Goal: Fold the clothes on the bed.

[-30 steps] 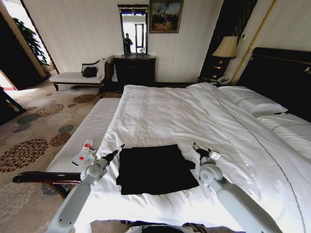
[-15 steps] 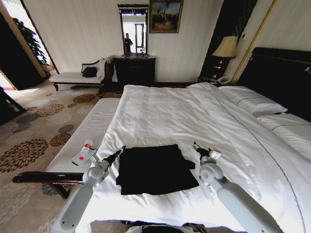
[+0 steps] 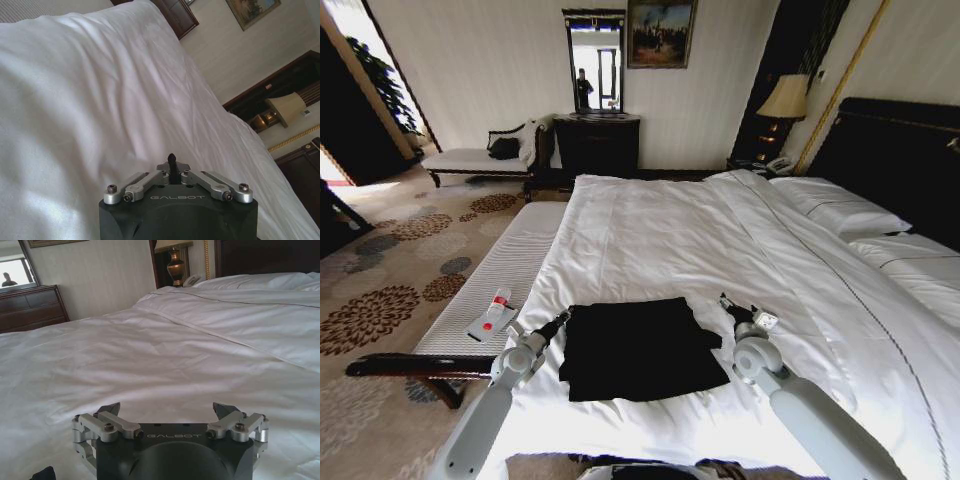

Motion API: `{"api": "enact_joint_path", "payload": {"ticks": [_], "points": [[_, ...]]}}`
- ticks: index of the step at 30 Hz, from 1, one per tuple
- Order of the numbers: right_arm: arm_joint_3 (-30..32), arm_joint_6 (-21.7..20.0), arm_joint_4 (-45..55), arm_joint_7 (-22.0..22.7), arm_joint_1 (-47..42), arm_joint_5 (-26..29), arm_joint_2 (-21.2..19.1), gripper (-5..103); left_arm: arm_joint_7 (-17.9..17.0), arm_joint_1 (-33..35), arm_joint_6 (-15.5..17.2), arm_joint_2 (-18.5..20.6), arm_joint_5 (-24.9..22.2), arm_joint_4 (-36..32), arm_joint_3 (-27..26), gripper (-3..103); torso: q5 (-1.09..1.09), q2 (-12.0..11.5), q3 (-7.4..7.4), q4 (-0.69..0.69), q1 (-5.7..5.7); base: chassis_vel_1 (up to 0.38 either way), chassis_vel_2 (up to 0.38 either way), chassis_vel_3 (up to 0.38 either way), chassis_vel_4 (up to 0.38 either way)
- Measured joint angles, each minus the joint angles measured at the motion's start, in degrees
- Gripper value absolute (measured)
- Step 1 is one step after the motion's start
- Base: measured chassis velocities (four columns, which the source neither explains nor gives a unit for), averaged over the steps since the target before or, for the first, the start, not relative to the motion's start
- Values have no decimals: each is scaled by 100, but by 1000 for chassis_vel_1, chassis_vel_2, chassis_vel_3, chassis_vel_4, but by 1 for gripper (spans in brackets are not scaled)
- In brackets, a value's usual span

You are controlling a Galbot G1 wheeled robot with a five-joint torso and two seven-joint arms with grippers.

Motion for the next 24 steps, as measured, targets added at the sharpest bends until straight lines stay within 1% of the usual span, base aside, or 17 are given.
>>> {"api": "enact_joint_path", "payload": {"ticks": [1,2,7,12,15,16,17,18,20,21,23,24], "points": [[-1,1,0,1,-1,-5,1,100,-1,0,-3,0,3,0,-4,2,0,0,0,0,0,0,0,0,0],[-4,2,-3,1,0,-6,6,100,-2,-2,-5,0,4,0,-8,1,-1,0,0,0,0,0,0,0,0],[-20,3,-22,2,15,-14,23,100,-4,-5,-12,7,5,-1,-30,0,-1,0,0,0,0,0,0,0,0],[-27,20,-141,-31,83,-29,82,100,-5,-12,-53,55,-17,-34,-164,0,-1,0,0,0,0,0,0,0,0],[-57,122,-246,-293,176,65,144,100,-9,-23,-61,107,-84,-83,-235,0,-1,0,0,-1,0,0,0,0,0],[-57,122,-246,-293,176,65,144,100,-9,-23,-61,107,-84,-83,-235,0,-1,0,0,-1,0,0,0,0,0],[-72,166,-275,-484,222,155,154,100,-13,-23,-62,120,-100,-102,-253,0,-1,0,0,-1,0,0,0,0,0],[-98,173,-323,-758,293,347,156,100,-18,-21,-64,138,-111,-127,-270,0,-1,0,0,0,0,0,0,0,0],[-142,101,-400,-1018,384,698,154,100,-21,-4,-72,142,-102,-145,-278,0,-1,0,0,1,0,0,0,0,0],[-142,101,-400,-1018,384,698,154,100,-21,-4,-72,142,-102,-145,-278,0,-1,0,0,1,0,0,0,0,0],[-190,-35,-492,-1266,499,1117,155,100,-22,18,-80,121,-76,-159,-298,0,-1,0,0,0,0,0,0,0,0],[-204,-81,-511,-1325,527,1212,159,100,-21,27,-83,110,-69,-162,-309,0,-1,0,0,0,0,0,0,0,0]]}}
